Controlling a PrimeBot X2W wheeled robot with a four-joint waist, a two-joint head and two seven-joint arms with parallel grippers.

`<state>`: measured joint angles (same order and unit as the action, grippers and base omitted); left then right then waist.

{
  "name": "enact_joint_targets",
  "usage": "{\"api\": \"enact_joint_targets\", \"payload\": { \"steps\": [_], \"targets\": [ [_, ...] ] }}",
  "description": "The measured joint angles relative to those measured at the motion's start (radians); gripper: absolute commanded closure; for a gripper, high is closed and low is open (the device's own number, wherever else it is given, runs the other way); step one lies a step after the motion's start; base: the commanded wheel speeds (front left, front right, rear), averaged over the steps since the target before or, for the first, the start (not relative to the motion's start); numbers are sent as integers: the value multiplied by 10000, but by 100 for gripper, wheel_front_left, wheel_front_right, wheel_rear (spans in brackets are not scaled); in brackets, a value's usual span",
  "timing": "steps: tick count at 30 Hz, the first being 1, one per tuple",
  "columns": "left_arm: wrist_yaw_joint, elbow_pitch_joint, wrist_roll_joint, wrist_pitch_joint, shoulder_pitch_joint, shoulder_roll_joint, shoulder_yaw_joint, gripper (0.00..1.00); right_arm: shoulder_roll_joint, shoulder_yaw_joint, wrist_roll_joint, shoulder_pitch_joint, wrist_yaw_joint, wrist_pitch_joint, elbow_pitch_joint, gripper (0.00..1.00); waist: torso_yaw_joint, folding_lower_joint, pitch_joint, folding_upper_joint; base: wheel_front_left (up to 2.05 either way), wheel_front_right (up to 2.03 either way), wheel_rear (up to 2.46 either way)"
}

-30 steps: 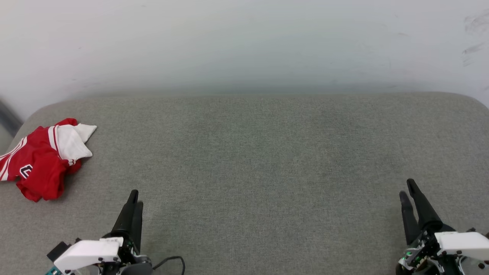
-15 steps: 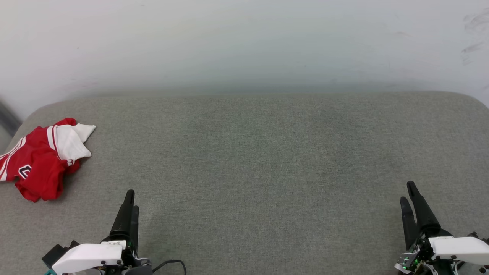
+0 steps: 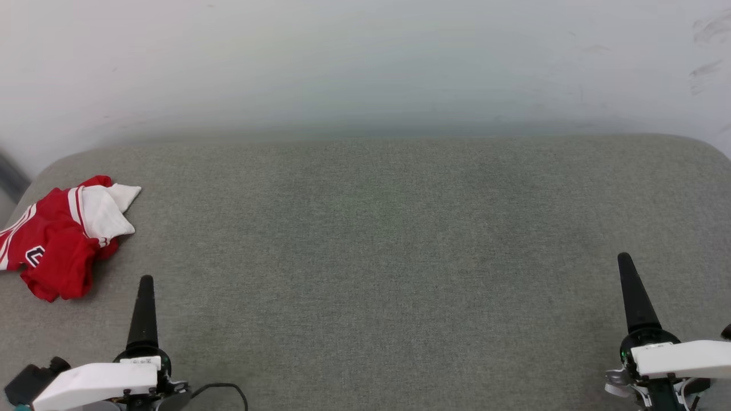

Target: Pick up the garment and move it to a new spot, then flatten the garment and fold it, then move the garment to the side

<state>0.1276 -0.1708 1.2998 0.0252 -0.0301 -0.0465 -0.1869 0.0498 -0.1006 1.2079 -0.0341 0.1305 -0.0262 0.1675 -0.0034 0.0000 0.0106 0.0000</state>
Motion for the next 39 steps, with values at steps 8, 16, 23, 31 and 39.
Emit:
{"api": "enact_joint_targets", "payload": {
  "steps": [8, 16, 23, 31, 39],
  "targets": [
    [-334, 1009, -1904, 299, -1, -6, -121, 0, 2, 341, -2840, 0, 2, -276, -1001, 0, 5, 0, 54, 0, 0, 0, 0],
    [-961, 2105, -4011, 558, 69, -6, 610, 0, 0, 476, -4661, 45, 2, -539, -1687, 0, 9, 0, 121, 0, 0, 0, 0],
    [-1317, 2571, -5868, 767, 221, -10, 1390, 0, 0, 600, -5825, 130, 2, -761, -2082, 0, -10, 0, 157, 0, 0, 0, 0],
    [-1935, 2702, -7532, 1003, 356, -138, 2224, 0, 2, 451, -6911, 254, 2, -980, -2182, 0, -34, 0, 192, 0, 0, 0, 0],
    [-2892, 2727, -8529, 1206, 380, -734, 3260, 0, 2, 441, -7850, 342, 2, -1204, -2188, 0, -47, 0, 229, 0, 0, 0, 0]
  ]
}}
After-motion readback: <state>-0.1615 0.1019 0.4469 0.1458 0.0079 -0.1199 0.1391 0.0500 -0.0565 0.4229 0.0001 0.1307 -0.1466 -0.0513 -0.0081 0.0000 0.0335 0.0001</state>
